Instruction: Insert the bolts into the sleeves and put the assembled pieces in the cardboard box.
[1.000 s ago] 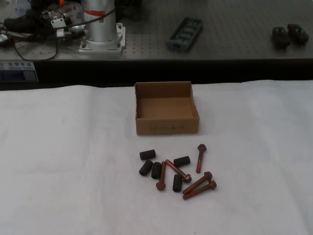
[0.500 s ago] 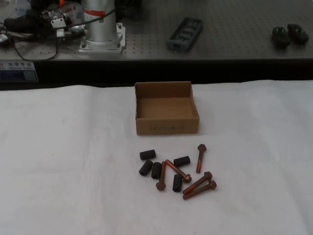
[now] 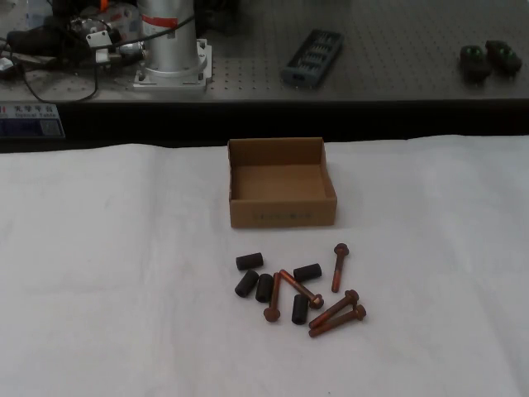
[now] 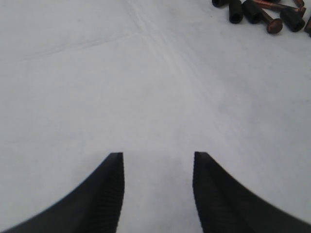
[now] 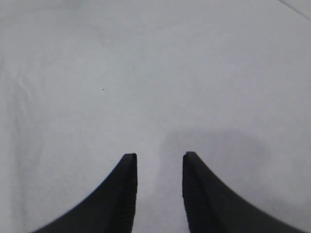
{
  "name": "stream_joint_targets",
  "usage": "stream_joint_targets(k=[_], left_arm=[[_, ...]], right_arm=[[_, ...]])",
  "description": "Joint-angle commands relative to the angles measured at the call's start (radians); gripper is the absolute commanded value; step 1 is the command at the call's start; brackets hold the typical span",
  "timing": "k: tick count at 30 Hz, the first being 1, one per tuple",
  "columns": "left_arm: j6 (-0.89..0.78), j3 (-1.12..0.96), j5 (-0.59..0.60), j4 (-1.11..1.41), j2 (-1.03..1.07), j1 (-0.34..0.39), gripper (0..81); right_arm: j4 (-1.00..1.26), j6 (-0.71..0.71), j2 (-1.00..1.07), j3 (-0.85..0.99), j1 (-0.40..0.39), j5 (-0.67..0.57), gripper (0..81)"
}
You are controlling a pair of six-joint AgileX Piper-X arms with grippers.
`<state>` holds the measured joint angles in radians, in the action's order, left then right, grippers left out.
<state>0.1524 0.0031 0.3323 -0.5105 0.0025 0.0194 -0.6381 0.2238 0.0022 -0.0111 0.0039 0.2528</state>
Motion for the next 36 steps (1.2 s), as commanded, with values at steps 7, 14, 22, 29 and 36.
stream_joint_targets(k=[7,14,22,29,36], left_arm=[[0.006,-0.003,-0.012,-0.065,-0.003,-0.003,33.5],[0.006,-0.003,-0.012,-0.065,-0.003,-0.003,33.5],[0.006,-0.003,-0.009,-0.058,-0.003,-0.003,33.5],[-0.013,-0.003,0.294,-0.003,-0.003,-0.003,33.5],[-0.025,-0.003,0.572,0.044,-0.003,-0.003,33.5]], right_arm=[[0.015,0.0,-0.002,0.011,0.005,-0.008,24.7],[0.015,0.0,-0.002,0.011,0.005,-0.008,24.7],[0.015,0.0,-0.002,0.011,0.005,-0.008,24.7],[0.018,0.0,-0.002,0.011,0.005,-0.009,24.7],[0.066,0.143,-0.002,0.011,0.005,-0.009,24.7]])
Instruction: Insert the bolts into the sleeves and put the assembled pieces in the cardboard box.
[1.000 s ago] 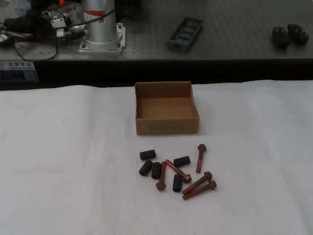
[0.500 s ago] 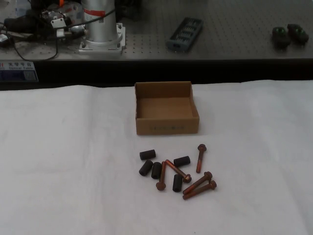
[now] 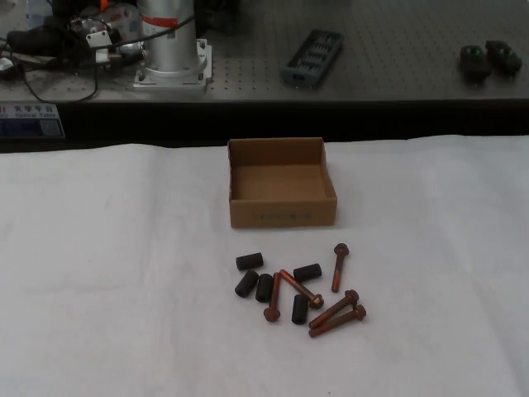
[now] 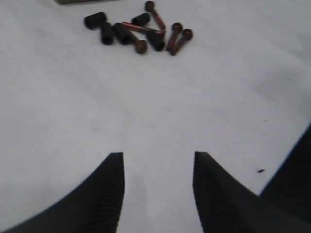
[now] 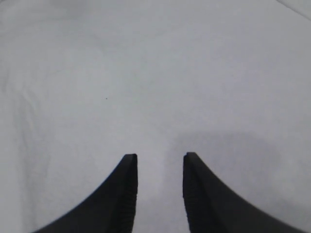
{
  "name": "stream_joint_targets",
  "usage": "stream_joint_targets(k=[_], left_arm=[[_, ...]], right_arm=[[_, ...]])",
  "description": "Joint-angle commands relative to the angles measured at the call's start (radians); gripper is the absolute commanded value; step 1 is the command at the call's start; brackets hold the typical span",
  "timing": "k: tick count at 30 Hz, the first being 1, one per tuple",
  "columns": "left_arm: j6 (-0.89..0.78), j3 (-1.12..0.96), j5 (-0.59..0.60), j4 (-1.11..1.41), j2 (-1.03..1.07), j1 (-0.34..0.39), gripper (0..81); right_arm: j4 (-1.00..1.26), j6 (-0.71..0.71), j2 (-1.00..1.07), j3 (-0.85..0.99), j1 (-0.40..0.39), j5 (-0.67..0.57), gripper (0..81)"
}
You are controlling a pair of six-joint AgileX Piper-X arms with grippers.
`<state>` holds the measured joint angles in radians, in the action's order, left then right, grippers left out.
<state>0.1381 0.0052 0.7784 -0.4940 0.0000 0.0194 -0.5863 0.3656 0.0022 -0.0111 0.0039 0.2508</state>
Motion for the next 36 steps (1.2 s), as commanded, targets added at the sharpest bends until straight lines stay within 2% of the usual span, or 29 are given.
stream_joint_targets(k=[1,5,11,14,17,19,28,36], left_arm=[[-0.01,-0.005,0.147,0.04,0.0,-0.003,33.5],[-0.01,-0.005,0.171,0.096,0.0,-0.003,33.5],[-0.049,-0.005,0.141,0.107,0.0,-0.003,33.5],[-0.229,-0.005,0.033,0.107,0.0,0.007,33.5],[-0.55,-0.005,-0.037,0.115,0.0,0.007,33.5],[-0.644,-0.005,-0.069,0.113,0.0,0.007,33.5],[-0.654,-0.005,-0.195,0.099,0.0,0.007,33.5],[-0.655,-0.005,-0.221,0.101,0.0,0.007,33.5]], right_arm=[[0.021,0.028,-0.002,0.011,0.005,-0.007,24.7],[0.024,0.169,-0.002,0.011,0.005,-0.028,24.7],[0.021,0.181,-0.002,0.011,0.005,-0.09,24.7],[0.02,0.181,-0.002,0.011,0.005,-0.104,24.7],[0.016,0.181,-0.002,0.011,0.005,-0.113,24.7],[0.014,0.181,-0.002,0.011,0.005,-0.115,24.7],[0.014,0.181,-0.002,0.011,0.005,-0.14,24.7],[0.099,0.186,-0.002,0.011,0.005,-0.365,24.7]])
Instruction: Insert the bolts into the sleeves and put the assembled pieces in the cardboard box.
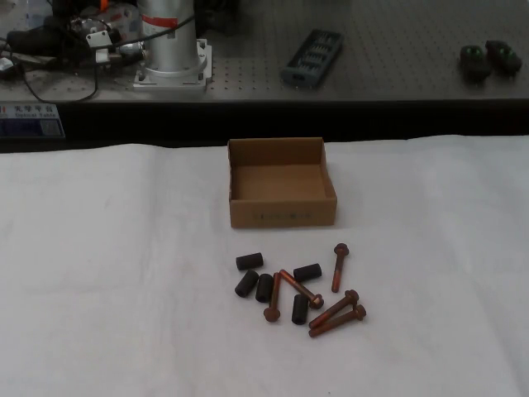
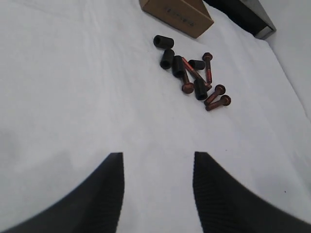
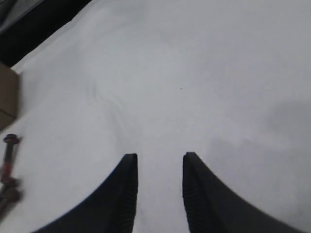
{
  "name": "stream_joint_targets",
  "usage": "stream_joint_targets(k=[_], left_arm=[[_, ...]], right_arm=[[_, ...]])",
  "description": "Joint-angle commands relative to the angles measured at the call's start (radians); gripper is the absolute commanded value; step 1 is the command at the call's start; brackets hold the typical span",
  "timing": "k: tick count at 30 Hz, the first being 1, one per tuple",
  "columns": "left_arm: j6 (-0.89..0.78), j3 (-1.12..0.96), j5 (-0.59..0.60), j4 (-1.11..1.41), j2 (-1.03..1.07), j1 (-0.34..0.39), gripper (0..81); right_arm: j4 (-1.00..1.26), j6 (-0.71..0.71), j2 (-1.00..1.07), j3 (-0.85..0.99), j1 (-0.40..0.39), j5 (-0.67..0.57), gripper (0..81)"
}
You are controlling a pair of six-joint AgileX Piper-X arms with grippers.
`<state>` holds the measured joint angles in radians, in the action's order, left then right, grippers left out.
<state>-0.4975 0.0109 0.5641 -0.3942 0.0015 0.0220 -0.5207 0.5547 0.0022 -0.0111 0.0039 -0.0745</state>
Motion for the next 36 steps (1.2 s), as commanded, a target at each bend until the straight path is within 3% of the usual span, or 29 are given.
stream_joint_targets(k=[1,7,16,19,22,28,32,36], left_arm=[[-0.019,-0.011,-0.01,0.001,-0.002,0.005,33.5],[-0.038,-0.011,-0.061,0.03,-0.002,0.005,33.5],[-0.085,-0.011,-0.077,0.056,-0.002,0.005,33.5],[-0.109,-0.011,-0.103,0.056,-0.002,0.005,33.5],[-0.109,-0.011,-0.111,0.056,-0.002,0.005,33.5],[-0.109,-0.011,-0.111,0.056,-0.002,0.005,33.5],[-0.133,-0.011,-0.111,0.056,-0.002,0.005,33.5],[-0.139,-0.011,-0.111,0.056,-0.002,0.005,33.5]], right_arm=[[0.078,0.022,-0.002,0.011,0.005,-0.059,24.7],[0.186,0.131,0.059,0.012,0.005,-0.118,24.7],[0.182,0.135,0.589,0.249,-0.023,-0.327,24.7],[0.134,0.154,0.806,0.364,-0.124,-0.35,24.7],[0.087,0.182,0.998,0.476,-0.282,-0.325,24.7],[0.084,0.353,1.282,0.661,-0.549,-0.158,24.7],[0.084,0.467,1.407,0.758,-0.625,-0.017,24.7],[0.084,0.528,1.513,0.829,-0.636,0.014,24.7]])
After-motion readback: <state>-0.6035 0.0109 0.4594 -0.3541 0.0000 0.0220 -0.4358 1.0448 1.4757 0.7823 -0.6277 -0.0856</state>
